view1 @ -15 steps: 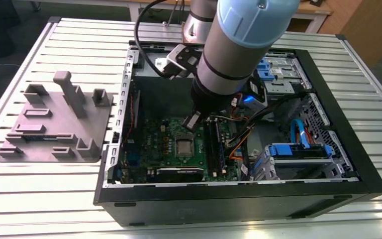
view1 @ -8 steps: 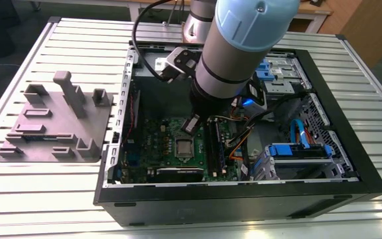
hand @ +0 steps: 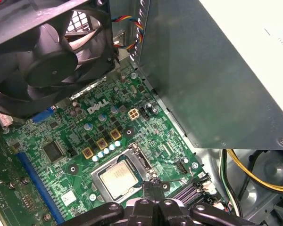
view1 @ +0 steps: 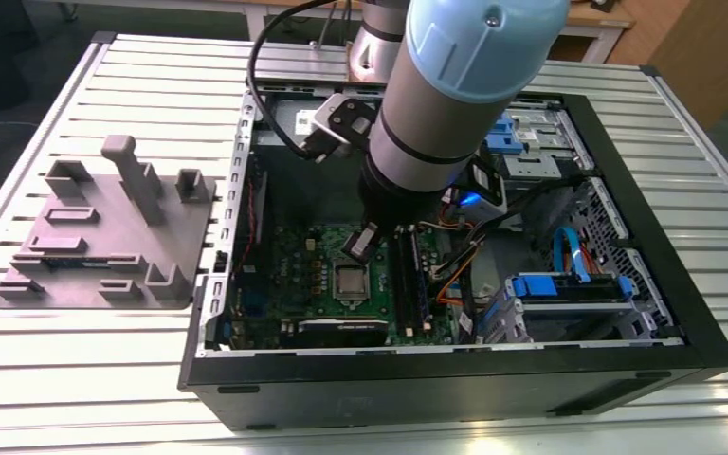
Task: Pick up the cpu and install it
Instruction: 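Install the first cpu locking lever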
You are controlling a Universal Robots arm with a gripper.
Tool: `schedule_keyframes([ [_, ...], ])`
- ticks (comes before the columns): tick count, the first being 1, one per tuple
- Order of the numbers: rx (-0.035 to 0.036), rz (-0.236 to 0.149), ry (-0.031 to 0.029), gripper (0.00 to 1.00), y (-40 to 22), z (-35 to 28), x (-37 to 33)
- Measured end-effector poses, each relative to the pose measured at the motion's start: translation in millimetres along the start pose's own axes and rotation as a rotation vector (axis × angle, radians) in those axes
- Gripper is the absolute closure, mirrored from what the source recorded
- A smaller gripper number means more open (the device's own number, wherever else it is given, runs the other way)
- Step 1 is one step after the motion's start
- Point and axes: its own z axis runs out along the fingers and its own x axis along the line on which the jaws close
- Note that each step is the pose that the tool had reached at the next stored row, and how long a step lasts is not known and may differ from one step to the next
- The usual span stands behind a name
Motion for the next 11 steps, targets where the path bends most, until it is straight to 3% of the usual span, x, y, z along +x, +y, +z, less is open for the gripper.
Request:
schedule_keyframes([
  [11, -0.0001, 0.0, 0.0, 0.9, -1.5, -0.1, -1.0],
])
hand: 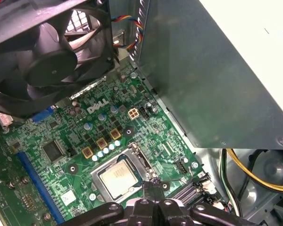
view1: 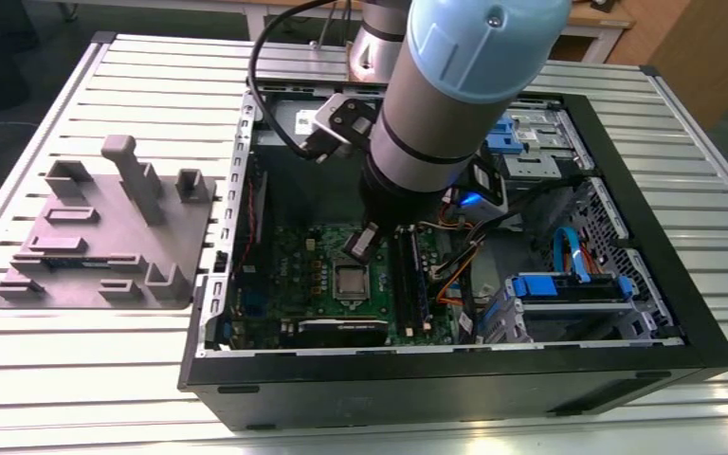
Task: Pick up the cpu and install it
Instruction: 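Install the first cpu locking lever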
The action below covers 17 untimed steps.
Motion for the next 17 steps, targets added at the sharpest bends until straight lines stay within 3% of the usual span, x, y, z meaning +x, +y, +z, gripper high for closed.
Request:
schedule_keyframes([
  [5, -0.0002, 0.0, 0.0002, 0.9, -4.4, -0.4, -3.6],
  [17, -0.0003, 0.0, 0.0002, 0.9, -2.8, 0.6, -10.9],
])
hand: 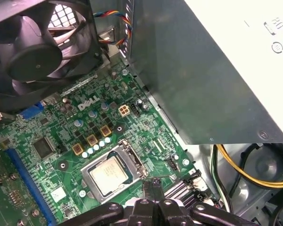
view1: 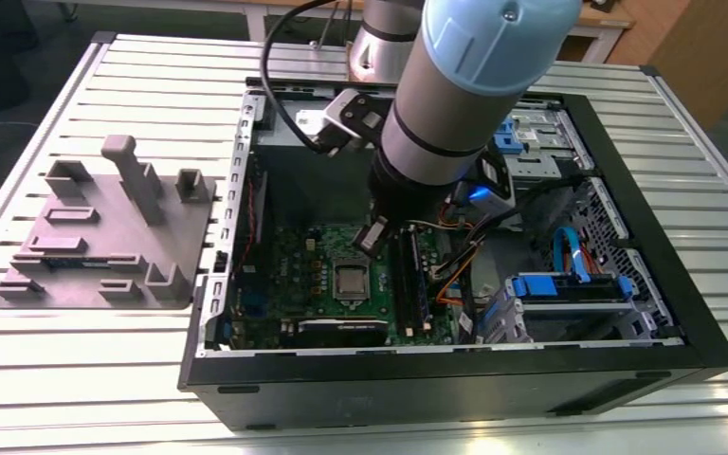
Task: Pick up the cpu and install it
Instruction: 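Install the first cpu locking lever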
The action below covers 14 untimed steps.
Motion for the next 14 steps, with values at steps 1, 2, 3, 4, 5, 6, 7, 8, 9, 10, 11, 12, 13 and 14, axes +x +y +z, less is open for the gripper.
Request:
schedule_keyframes([
  [1, 0.0, 0.0, -0.0001, 0.9, -0.3, 0.0, -0.7],
  [2, 0.0, 0.0, 0.0, 0.9, -0.7, 0.0, -1.6],
  [3, 0.0, 0.0, 0.0, 0.9, -1.0, 0.1, -2.4],
  [4, 0.0, 0.0, 0.0001, 0.9, -1.4, 0.1, -3.4],
  [5, 0.0, 0.0, 0.0, 0.9, -1.7, 0.1, -4.4],
  [6, 0.0, 0.0, 0.0, 0.9, -1.9, 0.2, -5.6],
  [7, 0.0001, 0.0, 0.0001, 0.9, -2.0, 0.3, -7.0],
  [8, 0.0, 0.0, 0.0, 0.9, -2.0, 0.5, -8.3],
  [9, 0.0, 0.0, 0.0, 0.9, -2.1, 0.6, -9.4],
  [10, 0.0, 0.0, 0.0, 0.9, -2.2, 0.6, -10.4],
  [11, 0.0, 0.0, 0.0, 0.9, -2.3, 0.7, -11.1],
  [12, 0.0, 0.0, 0.0, 0.9, -2.5, 0.7, -11.2],
  [13, 0.0, 0.0, 0.0, 0.9, -2.7, 0.7, -11.3],
  [14, 0.0001, 0.0, 0.0, 0.9, -2.9, 0.6, -11.4],
])
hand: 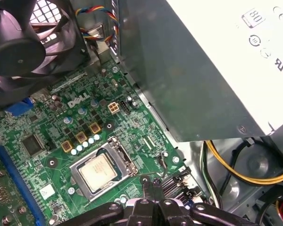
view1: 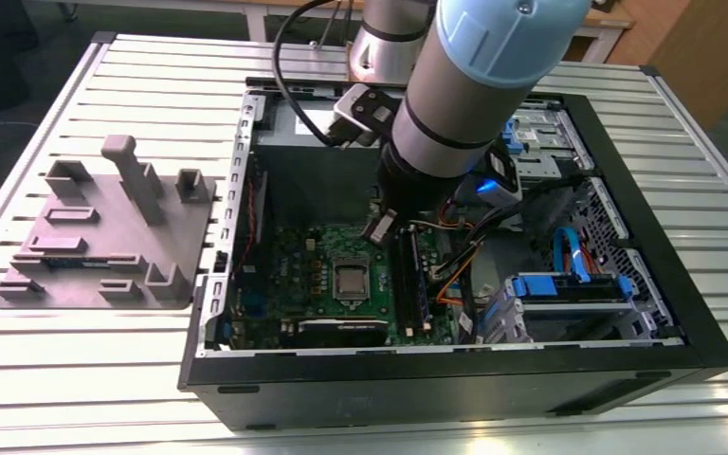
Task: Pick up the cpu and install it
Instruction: 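Install the first cpu locking lever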
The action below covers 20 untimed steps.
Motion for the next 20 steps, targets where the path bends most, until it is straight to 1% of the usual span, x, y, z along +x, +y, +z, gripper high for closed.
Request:
schedule_keyframes([
  [10, -0.0001, 0.0, 0.0002, 0.9, -3.5, 0.0, -5.9],
  [20, -0.0001, 0.0, 0.0003, 0.9, -2.0, 0.6, -10.2],
])
